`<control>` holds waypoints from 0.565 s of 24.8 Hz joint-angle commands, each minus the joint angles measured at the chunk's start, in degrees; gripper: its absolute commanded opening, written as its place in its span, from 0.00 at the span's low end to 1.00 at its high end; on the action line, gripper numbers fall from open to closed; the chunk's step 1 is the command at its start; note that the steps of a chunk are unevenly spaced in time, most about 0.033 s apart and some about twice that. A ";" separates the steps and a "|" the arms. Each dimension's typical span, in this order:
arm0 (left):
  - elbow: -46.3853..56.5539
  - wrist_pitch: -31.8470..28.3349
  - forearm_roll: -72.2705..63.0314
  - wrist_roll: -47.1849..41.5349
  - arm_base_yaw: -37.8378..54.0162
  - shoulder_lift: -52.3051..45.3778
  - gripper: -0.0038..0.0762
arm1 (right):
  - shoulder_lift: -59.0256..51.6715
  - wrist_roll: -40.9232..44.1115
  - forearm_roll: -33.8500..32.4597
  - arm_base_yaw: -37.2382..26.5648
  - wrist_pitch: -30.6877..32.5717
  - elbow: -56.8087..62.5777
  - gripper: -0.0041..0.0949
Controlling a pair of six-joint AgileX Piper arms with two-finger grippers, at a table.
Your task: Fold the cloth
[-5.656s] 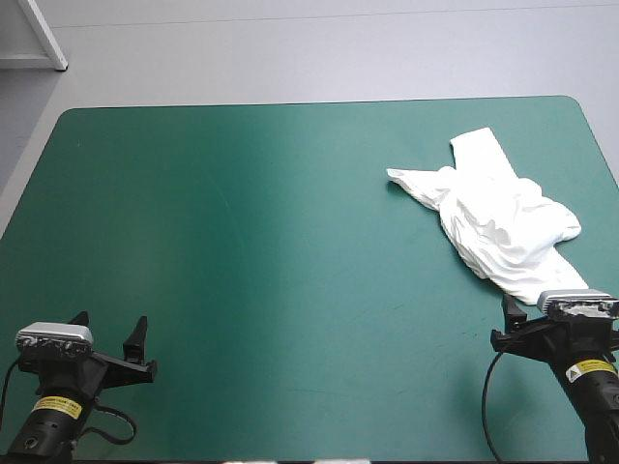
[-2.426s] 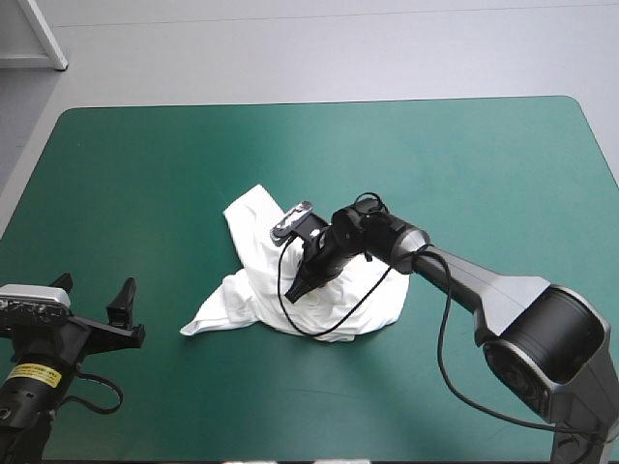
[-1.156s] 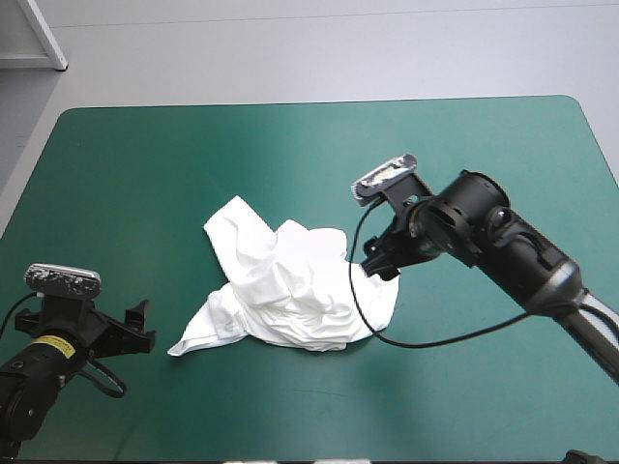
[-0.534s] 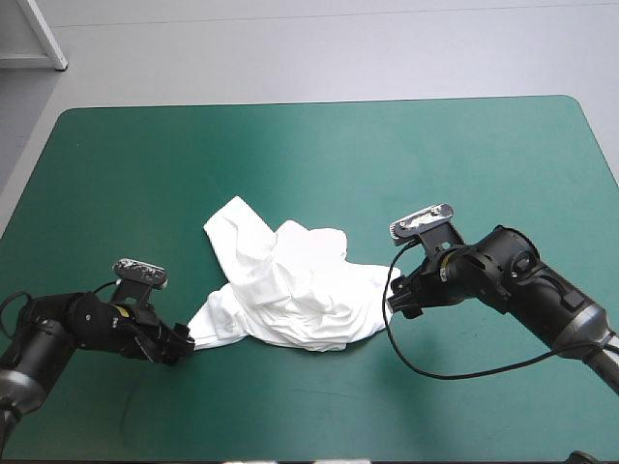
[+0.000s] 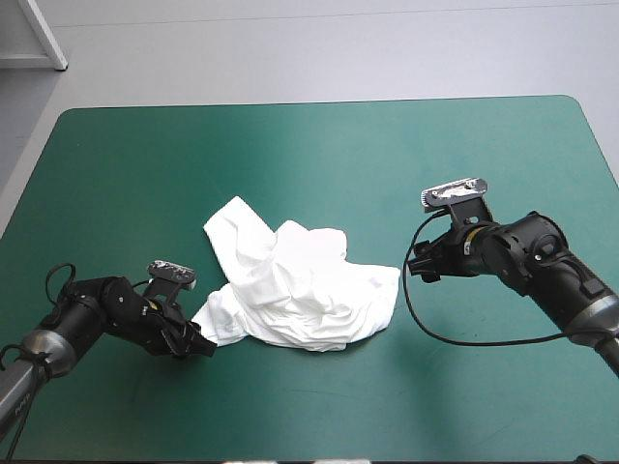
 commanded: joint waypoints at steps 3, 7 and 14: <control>-1.67 -2.10 -1.44 -0.29 -0.56 -0.72 0.31 | 1.55 -2.75 2.80 -1.25 -4.60 -1.26 0.77; -1.67 -3.52 -1.44 -0.58 -0.56 -0.72 0.18 | 7.60 -5.67 7.28 -1.25 -5.69 -1.26 0.77; -1.67 -7.38 -1.44 -0.66 -0.56 -0.72 0.07 | 21.30 -7.43 9.11 -1.15 -12.13 -1.26 0.77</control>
